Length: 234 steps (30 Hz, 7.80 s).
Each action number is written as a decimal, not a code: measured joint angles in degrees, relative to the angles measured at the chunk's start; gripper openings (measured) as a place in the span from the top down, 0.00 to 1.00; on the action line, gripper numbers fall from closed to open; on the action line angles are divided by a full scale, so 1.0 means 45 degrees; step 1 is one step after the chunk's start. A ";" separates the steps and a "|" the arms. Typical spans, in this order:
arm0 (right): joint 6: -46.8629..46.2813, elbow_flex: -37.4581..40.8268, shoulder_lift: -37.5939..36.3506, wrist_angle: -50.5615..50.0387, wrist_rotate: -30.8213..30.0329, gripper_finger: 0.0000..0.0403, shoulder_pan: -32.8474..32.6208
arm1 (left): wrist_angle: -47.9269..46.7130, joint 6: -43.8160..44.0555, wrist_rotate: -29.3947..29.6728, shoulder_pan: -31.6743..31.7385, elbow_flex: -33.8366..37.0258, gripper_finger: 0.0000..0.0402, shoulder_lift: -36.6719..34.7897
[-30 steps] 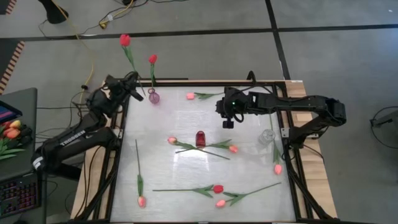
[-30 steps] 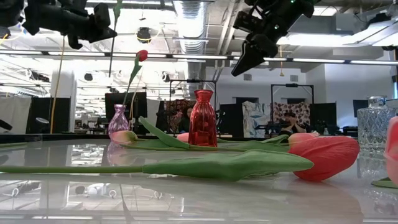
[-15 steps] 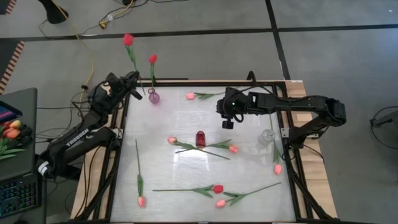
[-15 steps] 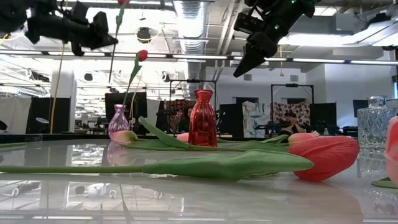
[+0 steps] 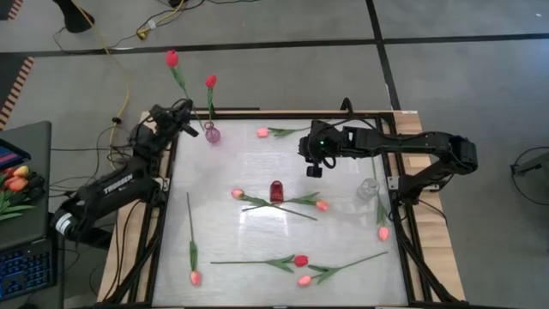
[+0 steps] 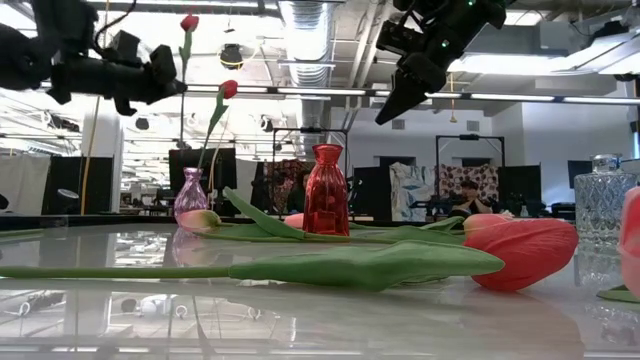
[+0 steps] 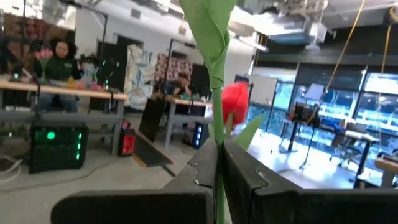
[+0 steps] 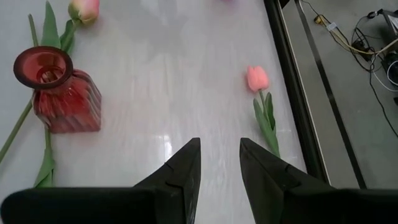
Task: Sort flowers into vase by color
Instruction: Put the top red tulip into the violet vase, then put the red tulip into the violet vase
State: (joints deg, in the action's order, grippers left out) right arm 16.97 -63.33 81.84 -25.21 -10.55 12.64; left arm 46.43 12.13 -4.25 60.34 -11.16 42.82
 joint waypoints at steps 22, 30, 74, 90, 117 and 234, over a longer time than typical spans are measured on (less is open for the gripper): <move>0.0000 0.0000 0.0000 0.0086 0.0000 0.66 -0.0005 | 0.2982 -0.0206 0.0083 0.0287 -0.0010 1.00 0.2989; 0.0044 0.0000 0.0000 0.0087 0.0000 0.66 0.0000 | 0.3016 -0.0192 0.0026 0.0462 -0.0014 1.00 0.3167; 0.0238 0.0000 0.0000 0.0097 0.0010 0.66 0.0054 | 0.3571 0.0265 -0.1352 0.0244 -0.0019 0.90 0.6122; 0.0340 0.0000 0.0000 0.0087 0.0015 0.66 0.0054 | 0.1229 0.0124 -0.1335 0.0214 -0.0015 0.68 0.4691; -0.0056 0.0000 0.0000 0.0141 0.0015 0.66 -0.0018 | -0.6234 0.1910 -0.2588 -0.4777 -0.0010 0.68 -0.1115; -0.9913 -0.0005 -0.0005 -0.3876 -0.1695 0.66 -1.0612 | -1.1345 0.3614 0.4799 -2.1250 -1.0613 0.68 1.4670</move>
State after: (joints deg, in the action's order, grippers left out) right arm -27.64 -63.35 81.82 -42.65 -18.17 -35.11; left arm -4.63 28.39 17.34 -35.29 -58.92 108.84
